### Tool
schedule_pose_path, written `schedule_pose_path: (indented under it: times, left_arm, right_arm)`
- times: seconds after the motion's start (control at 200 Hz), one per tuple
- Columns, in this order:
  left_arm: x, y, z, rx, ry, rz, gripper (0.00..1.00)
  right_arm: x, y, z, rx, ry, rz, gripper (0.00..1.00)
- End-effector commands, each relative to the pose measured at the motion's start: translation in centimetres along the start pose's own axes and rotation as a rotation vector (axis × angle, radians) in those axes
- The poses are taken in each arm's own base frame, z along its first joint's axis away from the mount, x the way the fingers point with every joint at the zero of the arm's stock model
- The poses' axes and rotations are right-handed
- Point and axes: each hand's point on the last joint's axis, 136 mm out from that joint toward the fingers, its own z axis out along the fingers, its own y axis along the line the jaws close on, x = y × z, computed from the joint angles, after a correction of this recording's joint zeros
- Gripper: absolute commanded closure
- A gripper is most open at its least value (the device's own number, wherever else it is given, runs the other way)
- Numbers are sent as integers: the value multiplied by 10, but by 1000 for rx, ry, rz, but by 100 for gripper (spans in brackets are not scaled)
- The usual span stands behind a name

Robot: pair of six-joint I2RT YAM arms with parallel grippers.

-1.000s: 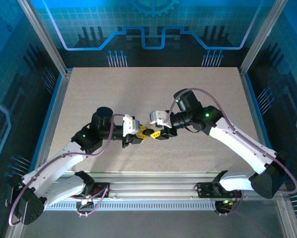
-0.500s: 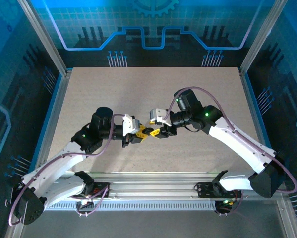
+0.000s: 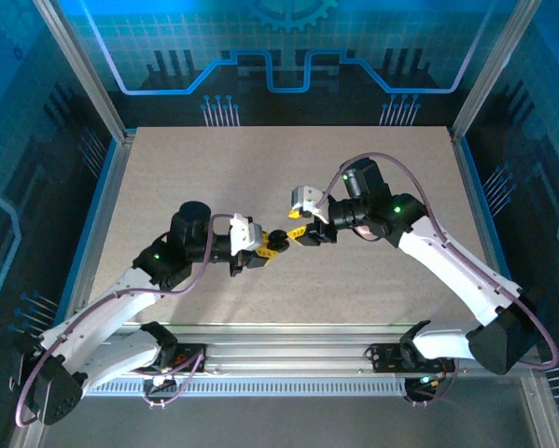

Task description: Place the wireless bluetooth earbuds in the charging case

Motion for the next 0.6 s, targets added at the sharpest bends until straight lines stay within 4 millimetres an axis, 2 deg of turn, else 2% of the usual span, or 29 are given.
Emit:
schedule_pose_path:
  times: [0.0, 0.315, 0.59]
  left_arm:
    - [-9, -12, -3, 42, -38, 4, 85]
    - [3, 2, -1, -23, -55, -68, 86]
    - [3, 3, -2, -26, -60, -76, 86]
  right_arm:
    - [-14, -17, -15, 92, -35, -15, 57]
    - [-18, -7, -27, 109, -69, 6, 56]
    - [-21, 10, -9, 33, -57, -31, 54]
